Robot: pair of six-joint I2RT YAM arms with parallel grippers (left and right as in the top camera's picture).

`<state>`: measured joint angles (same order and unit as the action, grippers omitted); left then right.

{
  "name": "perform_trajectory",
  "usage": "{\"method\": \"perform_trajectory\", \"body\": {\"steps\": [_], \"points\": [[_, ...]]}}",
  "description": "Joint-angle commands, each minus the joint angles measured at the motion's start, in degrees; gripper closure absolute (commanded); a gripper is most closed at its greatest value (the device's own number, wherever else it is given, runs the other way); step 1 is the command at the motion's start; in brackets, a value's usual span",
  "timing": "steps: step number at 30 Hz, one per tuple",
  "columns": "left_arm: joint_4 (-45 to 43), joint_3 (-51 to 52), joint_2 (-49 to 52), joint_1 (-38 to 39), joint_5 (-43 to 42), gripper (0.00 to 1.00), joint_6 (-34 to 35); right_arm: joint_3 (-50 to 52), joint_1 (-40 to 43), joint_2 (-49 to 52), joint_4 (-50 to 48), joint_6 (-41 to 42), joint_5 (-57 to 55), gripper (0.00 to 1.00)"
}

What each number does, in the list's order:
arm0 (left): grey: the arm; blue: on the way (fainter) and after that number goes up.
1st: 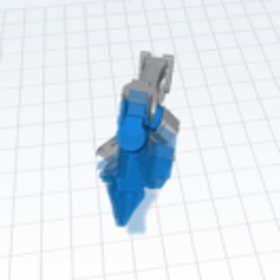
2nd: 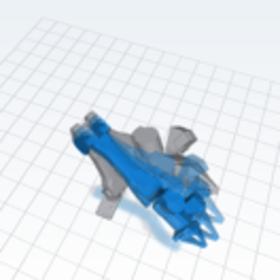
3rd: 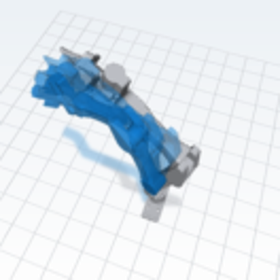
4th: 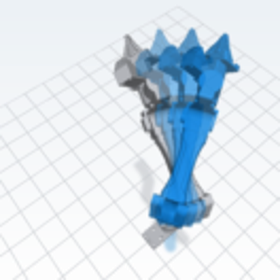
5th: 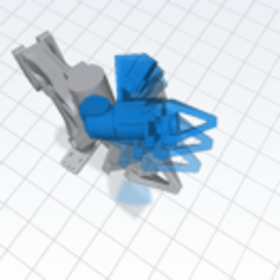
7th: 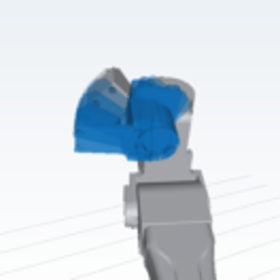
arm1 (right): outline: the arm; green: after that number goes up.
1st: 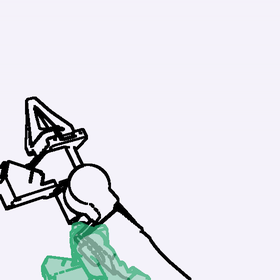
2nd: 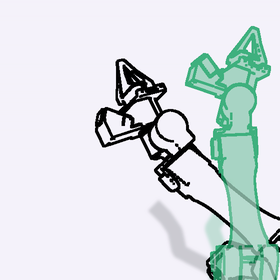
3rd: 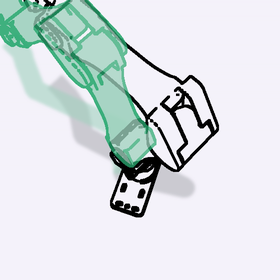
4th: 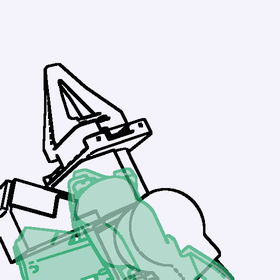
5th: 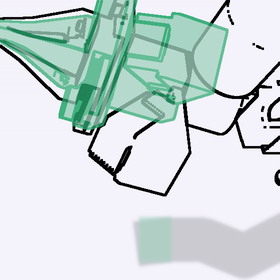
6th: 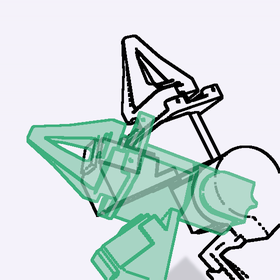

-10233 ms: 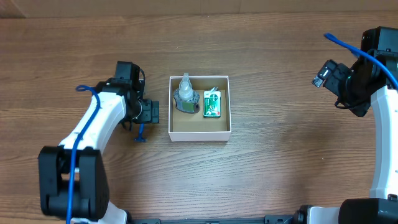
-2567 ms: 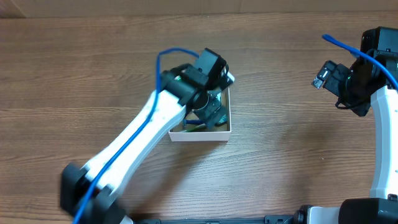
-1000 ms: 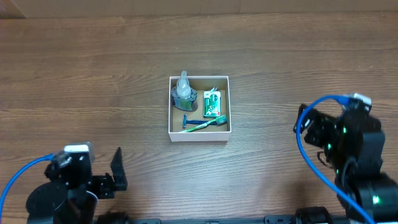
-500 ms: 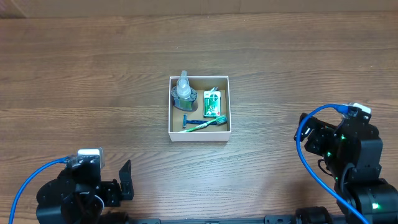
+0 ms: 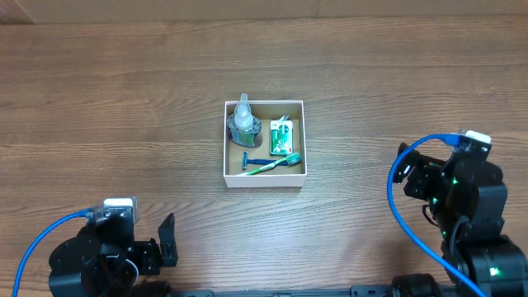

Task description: Pack container

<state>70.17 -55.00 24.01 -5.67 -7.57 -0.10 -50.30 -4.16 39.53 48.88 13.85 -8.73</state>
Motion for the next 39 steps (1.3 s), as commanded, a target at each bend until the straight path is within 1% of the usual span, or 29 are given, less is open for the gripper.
{"method": "perform_trajectory", "body": {"steps": [1,3,9,13,16,18,21,24,27,31,39], "points": [[-0.09,0.24,-0.13,-0.20,-1.27,0.00,0.50,4.17,-0.50,-5.01,-3.45,-6.86,3.28,0.00],[-0.09,0.24,-0.13,-0.20,-1.27,0.00,0.50,8.15,-0.50,-8.66,-7.08,-7.06,3.93,0.00],[-0.09,0.24,-0.13,-0.20,-1.27,0.00,0.50,25.20,-0.50,-24.00,-21.27,-7.06,9.29,0.00],[-0.09,0.24,-0.13,-0.20,-1.27,0.00,0.50,32.65,-0.50,-32.70,-28.06,-7.06,10.88,0.00],[-0.11,0.24,-0.13,-0.20,-1.27,0.00,0.50,35.76,-0.42,-35.41,-32.15,-7.08,11.34,0.00],[-0.11,0.24,-0.13,-0.20,-1.27,0.00,0.50,38.03,-0.26,-36.28,-36.54,-7.10,11.23,0.00],[-0.09,0.24,-0.13,-0.20,-1.27,0.00,0.50,42.47,-0.26,-37.83,-45.77,-10.73,11.39,0.00],[-0.09,0.24,-0.13,-0.20,-1.27,0.00,0.50,45.94,-0.26,-39.36,-49.88,-12.66,11.37,0.00],[-0.11,0.24,-0.13,-0.20,-1.27,0.00,0.50,49.59,-0.26,-39.36,-52.33,-12.59,11.43,0.00],[-0.11,0.24,-0.13,-0.20,-1.27,0.00,0.50,49.86,-0.26,-39.39,-43.67,-12.68,11.13,0.00],[-0.11,0.24,-0.13,-0.20,-1.27,0.00,0.50,49.83,-1.03,-39.36,-44.09,-12.59,10.34,0.00]]}}
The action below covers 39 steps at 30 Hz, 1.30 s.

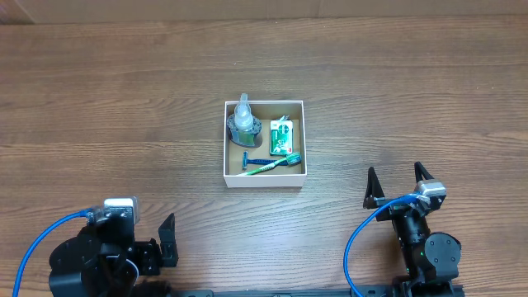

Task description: Pack container

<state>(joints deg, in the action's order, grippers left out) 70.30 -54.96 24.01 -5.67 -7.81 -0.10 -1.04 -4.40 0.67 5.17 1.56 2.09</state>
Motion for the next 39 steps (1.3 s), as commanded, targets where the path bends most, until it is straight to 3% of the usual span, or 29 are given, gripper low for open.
{"method": "perform_trajectory", "body": {"steps": [1,26,30,39], "points": [[-0.24,0.20,-0.13,-0.20,-1.03,0.00,0.50,0.57,-0.79,-0.50,-0.37,-0.31,-0.46,0.00],[-0.76,0.50,-0.20,-0.20,0.83,0.00,-0.83,0.57,-0.79,-0.50,-0.37,-0.31,-0.46,0.00],[-9.49,6.21,-1.77,-0.20,0.70,0.00,-4.20,0.57,-0.79,-0.50,-0.37,-0.31,-0.46,0.00],[-39.26,34.12,-16.00,1.29,-1.86,0.00,-5.05,0.57,-0.79,-0.50,-0.35,-0.31,-0.46,0.00]]}}
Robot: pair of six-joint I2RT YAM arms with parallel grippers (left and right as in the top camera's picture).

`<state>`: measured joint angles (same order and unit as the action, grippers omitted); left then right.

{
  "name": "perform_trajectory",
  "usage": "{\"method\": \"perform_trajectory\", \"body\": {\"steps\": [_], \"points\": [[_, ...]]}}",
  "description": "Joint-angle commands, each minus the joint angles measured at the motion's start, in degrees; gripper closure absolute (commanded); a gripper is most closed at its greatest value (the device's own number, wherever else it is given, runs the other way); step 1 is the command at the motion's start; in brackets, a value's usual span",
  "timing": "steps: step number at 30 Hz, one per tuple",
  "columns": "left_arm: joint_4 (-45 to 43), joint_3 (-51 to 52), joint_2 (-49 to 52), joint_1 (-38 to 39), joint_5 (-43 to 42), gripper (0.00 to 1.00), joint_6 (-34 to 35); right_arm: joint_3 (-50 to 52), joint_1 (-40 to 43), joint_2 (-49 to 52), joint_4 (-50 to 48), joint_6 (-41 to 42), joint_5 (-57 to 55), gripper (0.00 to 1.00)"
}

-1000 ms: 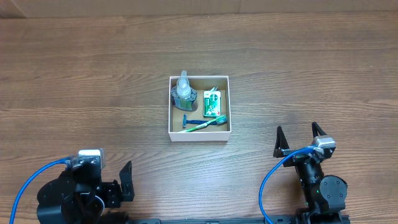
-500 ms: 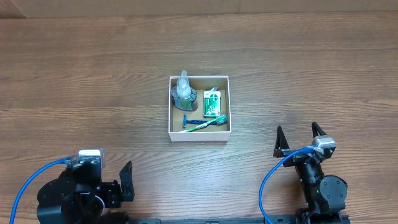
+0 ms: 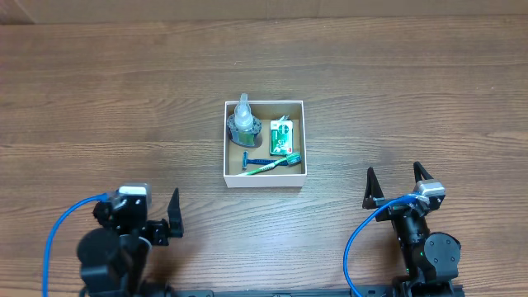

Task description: Pack container

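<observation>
A white open box [image 3: 263,178] stands mid-table. Inside it are a clear pump bottle [image 3: 243,118] at the upper left, a green and white packet [image 3: 282,137] at the right, and a green toothbrush [image 3: 272,165] lying over a blue razor [image 3: 255,161] along the near side. My left gripper [image 3: 172,216] sits low at the near left, well short of the box; only one dark finger shows. My right gripper [image 3: 397,182] rests at the near right, open, its two fingers spread wide with nothing between them.
The brown wooden table [image 3: 412,74] stretches around the box. Blue cables [image 3: 62,235] loop beside each arm at the near edge. A pale strip runs along the far edge of the table.
My left arm has shifted to the right and slightly forward along the near edge. The right arm and the box's contents are unchanged.
First the right arm stood raised at the far right and the left arm was tucked in the near-left corner. Then the right arm was lowered to the near edge with fingers spread. Now the left arm has shifted right. The packed box stayed untouched throughout.
</observation>
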<state>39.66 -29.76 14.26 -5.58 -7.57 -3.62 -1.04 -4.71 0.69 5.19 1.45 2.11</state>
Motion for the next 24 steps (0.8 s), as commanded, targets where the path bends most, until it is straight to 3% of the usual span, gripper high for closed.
{"method": "perform_trajectory", "body": {"steps": [1,5,10,15,19,24], "points": [[-12.24,11.61,-8.00,1.66,-2.19,0.00,-1.53,0.57,-0.48,-0.52,-0.39,-0.20,-0.48,0.00],[-25.16,20.68,-14.01,2.62,-2.12,0.00,-1.55,0.57,-0.48,-0.52,-0.39,-0.20,-0.48,0.00],[-43.06,29.00,-14.08,3.43,0.90,0.00,-1.57,0.57,-0.48,-0.52,-0.37,-0.20,-0.48,0.00],[-41.75,29.51,-14.08,4.28,6.60,0.00,-1.36,0.57,-0.48,-0.52,-0.37,-0.20,-0.48,0.00],[-35.50,29.51,-14.08,4.28,6.51,0.00,1.40,0.57,-0.48,-0.52,-0.39,-0.20,-0.48,0.00],[-35.30,29.49,-14.08,4.48,6.10,0.00,5.51,0.57,-0.48,-0.52,-0.37,-0.20,-0.48,0.00]]}}
